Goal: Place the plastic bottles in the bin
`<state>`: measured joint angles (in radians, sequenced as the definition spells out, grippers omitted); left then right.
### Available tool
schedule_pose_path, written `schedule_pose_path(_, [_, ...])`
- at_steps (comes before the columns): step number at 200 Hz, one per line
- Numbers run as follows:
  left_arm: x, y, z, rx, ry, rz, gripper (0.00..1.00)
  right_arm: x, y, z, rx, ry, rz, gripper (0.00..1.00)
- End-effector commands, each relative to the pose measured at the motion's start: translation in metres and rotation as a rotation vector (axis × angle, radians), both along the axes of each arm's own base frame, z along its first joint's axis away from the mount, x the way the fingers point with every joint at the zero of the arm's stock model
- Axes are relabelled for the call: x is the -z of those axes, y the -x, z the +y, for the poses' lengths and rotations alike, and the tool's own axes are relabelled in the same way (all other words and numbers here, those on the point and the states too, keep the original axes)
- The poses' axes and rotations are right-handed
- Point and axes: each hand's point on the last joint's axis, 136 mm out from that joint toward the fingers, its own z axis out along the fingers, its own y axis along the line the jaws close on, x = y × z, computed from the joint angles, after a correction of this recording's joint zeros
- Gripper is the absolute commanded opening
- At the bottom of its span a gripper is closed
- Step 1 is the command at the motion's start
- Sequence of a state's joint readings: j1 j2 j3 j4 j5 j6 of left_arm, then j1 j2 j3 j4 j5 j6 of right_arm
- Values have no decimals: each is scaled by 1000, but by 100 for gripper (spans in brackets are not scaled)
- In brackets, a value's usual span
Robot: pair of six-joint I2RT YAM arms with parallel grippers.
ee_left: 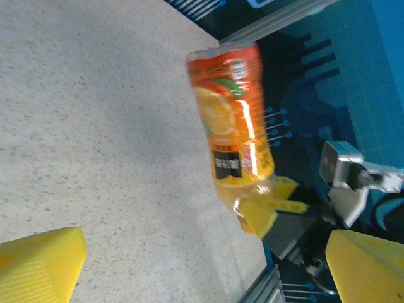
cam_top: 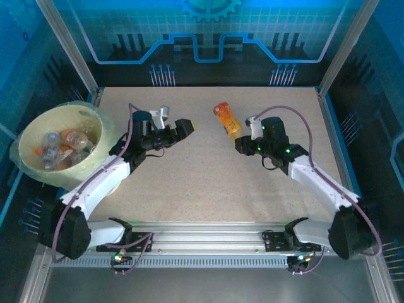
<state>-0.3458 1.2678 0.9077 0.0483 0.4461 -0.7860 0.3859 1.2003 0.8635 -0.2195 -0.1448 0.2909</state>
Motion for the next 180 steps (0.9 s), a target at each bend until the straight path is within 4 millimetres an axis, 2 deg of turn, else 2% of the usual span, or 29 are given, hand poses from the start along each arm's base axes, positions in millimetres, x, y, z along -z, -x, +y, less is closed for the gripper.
schedule_pose_path(1, [-12, -4, -24, 45, 51, -42, 99, -10, 22, 17, -17, -153, 14, 29])
schedule_pose_path(39, [-22, -11, -60, 105, 89, -110, 99, -18, 50, 38, -56, -294, 30, 29])
schedule_pose_path(69, [-16, -22, -76, 102, 87, -113, 99, -26, 63, 57, -104, -381, 42, 30])
schedule_pose_path(102, [-10, -24, -97, 132, 96, -109, 98, -32, 71, 73, -146, -428, 48, 31])
schedule_pose_path(112, [-7, -25, -100, 125, 89, -105, 93, -36, 73, 76, -155, -444, 37, 31])
schedule_pose_path(126, [-6, -27, -102, 122, 103, -99, 81, -38, 74, 77, -160, -445, 30, 32])
schedule_pose_path(143, [-8, -27, -103, 120, 132, -99, 69, -33, 76, 76, -166, -426, 43, 35])
schedule_pose_path(180, [-12, -27, -103, 116, 146, -110, 61, -27, 81, 79, -208, -388, 54, 48])
